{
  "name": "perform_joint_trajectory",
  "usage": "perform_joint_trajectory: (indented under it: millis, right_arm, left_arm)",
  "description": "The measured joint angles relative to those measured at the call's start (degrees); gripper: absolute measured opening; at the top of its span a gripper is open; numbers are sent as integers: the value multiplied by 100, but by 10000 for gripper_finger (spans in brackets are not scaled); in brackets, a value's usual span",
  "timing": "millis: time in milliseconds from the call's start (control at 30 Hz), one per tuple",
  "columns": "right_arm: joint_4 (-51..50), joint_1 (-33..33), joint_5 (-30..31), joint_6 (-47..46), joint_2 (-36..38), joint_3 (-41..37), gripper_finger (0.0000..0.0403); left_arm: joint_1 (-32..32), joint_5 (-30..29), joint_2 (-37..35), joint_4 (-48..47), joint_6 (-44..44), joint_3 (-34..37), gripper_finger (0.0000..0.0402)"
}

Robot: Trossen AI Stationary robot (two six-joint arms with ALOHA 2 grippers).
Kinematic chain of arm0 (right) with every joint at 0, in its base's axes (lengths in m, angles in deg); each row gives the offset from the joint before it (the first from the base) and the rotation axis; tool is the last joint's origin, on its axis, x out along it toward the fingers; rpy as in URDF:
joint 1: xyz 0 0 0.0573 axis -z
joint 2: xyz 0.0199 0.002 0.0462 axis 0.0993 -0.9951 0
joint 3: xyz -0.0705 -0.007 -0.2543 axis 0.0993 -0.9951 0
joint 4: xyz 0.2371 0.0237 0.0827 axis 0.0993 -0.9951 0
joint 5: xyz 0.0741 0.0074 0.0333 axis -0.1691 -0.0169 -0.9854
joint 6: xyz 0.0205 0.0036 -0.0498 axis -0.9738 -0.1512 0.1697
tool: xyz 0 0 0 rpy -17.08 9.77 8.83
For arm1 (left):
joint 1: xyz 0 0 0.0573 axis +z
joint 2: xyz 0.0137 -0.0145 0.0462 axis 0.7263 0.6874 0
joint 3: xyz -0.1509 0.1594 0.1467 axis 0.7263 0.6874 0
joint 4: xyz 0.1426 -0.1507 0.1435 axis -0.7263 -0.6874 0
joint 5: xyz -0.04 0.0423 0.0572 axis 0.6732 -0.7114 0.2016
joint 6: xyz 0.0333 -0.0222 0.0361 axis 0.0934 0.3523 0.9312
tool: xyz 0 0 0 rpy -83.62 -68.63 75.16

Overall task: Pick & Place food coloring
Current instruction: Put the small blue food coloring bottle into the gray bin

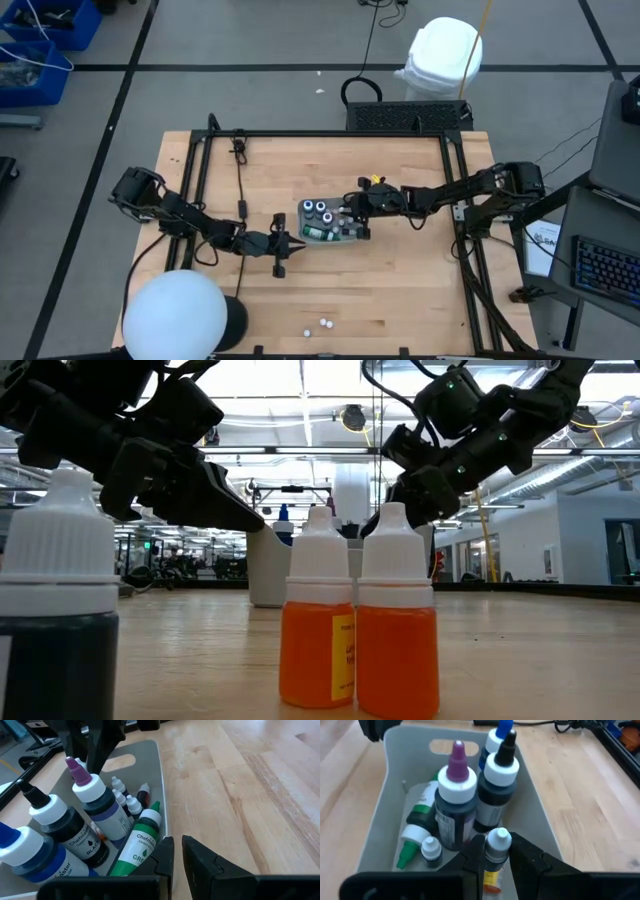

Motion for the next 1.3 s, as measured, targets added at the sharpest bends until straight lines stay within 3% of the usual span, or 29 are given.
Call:
perform_joint_trajectory:
  millis: [1300]
  right_arm:
    - [-428,41,26,-25,11,11,76]
  left_arm:
    - [0,-3,0,-11,-199,0,47]
